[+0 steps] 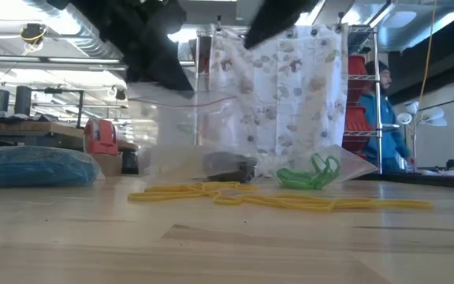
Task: Sort rubber bands
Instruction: Put the yellow rubber band into the transparent zip bag
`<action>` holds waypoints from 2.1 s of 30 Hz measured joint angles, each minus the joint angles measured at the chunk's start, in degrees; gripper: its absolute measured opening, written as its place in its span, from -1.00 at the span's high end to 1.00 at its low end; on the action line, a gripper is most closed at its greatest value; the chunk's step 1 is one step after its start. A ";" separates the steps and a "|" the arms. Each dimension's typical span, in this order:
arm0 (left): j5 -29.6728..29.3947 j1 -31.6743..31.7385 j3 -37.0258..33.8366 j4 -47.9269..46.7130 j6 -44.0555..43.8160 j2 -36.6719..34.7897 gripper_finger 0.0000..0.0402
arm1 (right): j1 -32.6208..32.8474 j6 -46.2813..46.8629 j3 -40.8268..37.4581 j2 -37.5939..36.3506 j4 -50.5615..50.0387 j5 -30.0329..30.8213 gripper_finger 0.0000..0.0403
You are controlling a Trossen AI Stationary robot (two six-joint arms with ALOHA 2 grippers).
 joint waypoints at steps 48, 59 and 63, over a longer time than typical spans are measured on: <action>-9.66 0.66 -0.01 -5.29 0.47 -0.11 1.00 | -10.16 17.43 -28.69 14.80 46.95 -1.45 0.16; -9.64 0.66 -0.01 -5.27 -0.18 -0.11 1.00 | -10.53 21.48 -28.71 15.26 46.94 1.61 0.16; -9.62 0.66 -0.01 -5.22 -0.18 -0.11 1.00 | -10.53 21.76 -28.77 16.06 49.93 1.65 0.16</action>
